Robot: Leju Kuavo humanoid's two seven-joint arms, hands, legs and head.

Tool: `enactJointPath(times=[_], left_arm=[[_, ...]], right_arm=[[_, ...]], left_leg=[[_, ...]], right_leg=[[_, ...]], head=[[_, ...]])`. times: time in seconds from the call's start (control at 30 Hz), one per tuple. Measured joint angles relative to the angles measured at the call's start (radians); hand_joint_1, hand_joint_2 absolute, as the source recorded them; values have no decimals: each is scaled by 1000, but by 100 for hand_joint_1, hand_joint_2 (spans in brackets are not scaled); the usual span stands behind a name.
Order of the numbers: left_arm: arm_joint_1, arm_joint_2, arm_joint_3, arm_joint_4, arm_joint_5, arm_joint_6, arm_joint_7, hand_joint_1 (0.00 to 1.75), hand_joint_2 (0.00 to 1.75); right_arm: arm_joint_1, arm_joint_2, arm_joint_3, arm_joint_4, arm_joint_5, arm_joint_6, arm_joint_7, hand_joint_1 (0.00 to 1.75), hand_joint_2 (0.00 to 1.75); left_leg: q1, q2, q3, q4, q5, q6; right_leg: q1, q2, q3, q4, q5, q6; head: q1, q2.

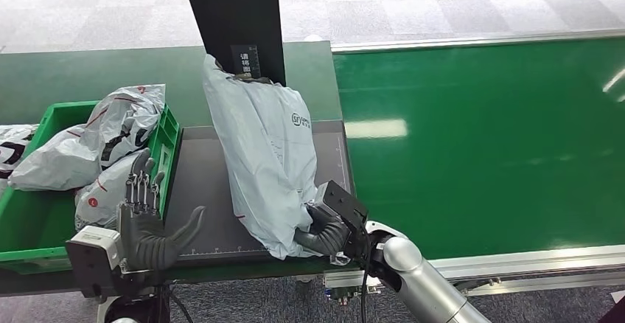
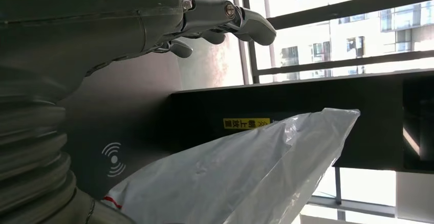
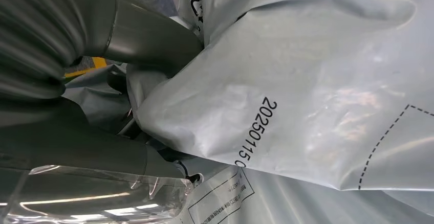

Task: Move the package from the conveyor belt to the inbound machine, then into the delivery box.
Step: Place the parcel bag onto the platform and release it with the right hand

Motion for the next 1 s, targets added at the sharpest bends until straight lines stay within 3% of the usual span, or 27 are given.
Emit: enactJointPath(times=[0.03, 0.07, 0.7, 1.0], left_arm=[[-2, 0, 0, 2, 0, 0, 0, 0, 175], [-3, 0, -1, 4, 1, 0, 0, 0, 175], [1, 3, -6, 7, -3, 2, -1, 0, 175], [6, 5, -6, 6, -23, 5, -16, 0, 175]], right_arm=[[1, -1, 1, 0, -1, 5, 0, 11, 175], [2, -1, 3, 0, -1, 9, 0, 0, 175], [-2, -10, 18, 0, -2, 4, -16, 0, 175], [7, -24, -39, -70, -60, 12, -132, 0, 175]], left_leg=[[0, 0, 0, 0, 0, 0], [0, 0, 0, 0, 0, 0], [0, 0, 0, 0, 0, 0], [0, 0, 0, 0, 0, 0]], right_leg=[[0, 0, 0, 0, 0, 0], [0, 0, 0, 0, 0, 0], [0, 0, 0, 0, 0, 0], [0, 0, 0, 0, 0, 0]], head=[[0, 0], [0, 0], [0, 0], [0, 0]])
